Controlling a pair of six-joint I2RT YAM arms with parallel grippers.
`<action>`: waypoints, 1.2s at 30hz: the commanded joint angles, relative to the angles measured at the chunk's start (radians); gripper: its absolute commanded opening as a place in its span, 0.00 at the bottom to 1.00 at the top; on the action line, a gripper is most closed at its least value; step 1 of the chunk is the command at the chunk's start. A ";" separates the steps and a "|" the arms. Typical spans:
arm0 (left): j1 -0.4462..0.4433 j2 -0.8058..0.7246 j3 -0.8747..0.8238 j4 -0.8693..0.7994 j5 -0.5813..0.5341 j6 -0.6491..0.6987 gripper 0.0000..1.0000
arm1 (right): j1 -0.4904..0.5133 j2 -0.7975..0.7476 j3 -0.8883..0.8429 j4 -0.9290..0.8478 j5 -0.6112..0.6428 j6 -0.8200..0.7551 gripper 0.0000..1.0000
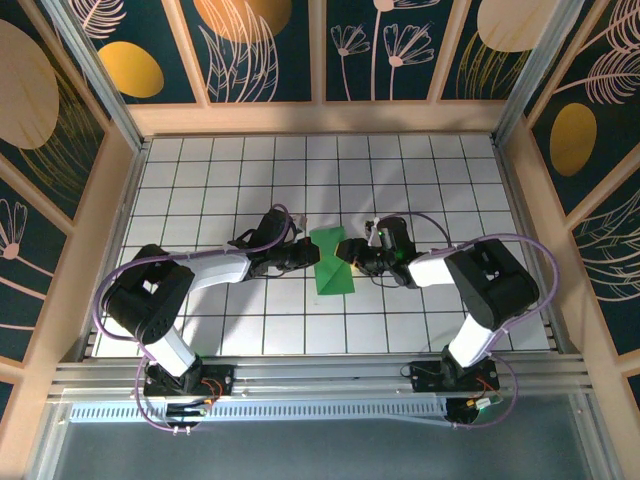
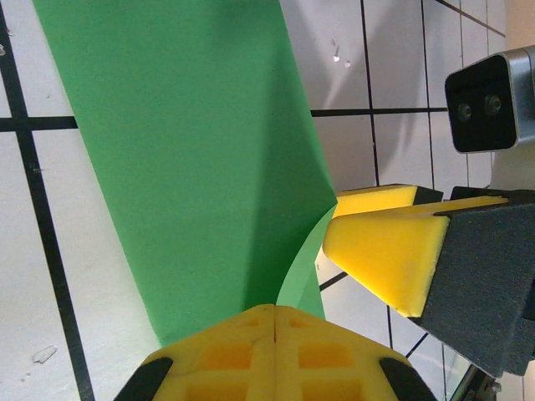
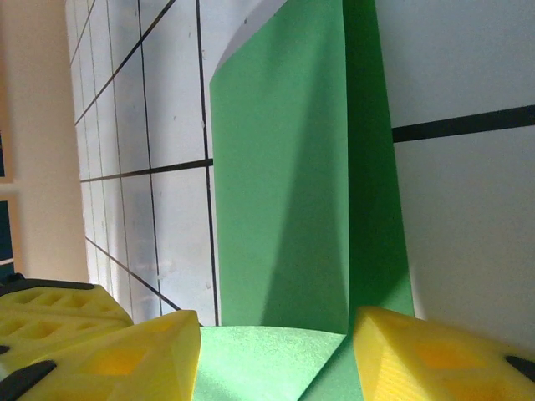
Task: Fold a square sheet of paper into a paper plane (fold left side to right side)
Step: Turn over the paper at the center of the table.
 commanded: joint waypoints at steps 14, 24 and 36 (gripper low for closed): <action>0.005 0.031 0.000 -0.011 -0.040 -0.007 0.00 | 0.027 0.032 0.021 0.069 0.010 -0.008 0.42; 0.006 -0.033 -0.003 -0.034 -0.088 -0.003 0.24 | 0.050 0.022 0.034 0.022 0.038 -0.031 0.11; 0.006 -0.415 -0.073 -0.135 -0.290 -0.053 0.78 | 0.038 -0.274 0.051 -0.054 0.106 -0.111 0.00</action>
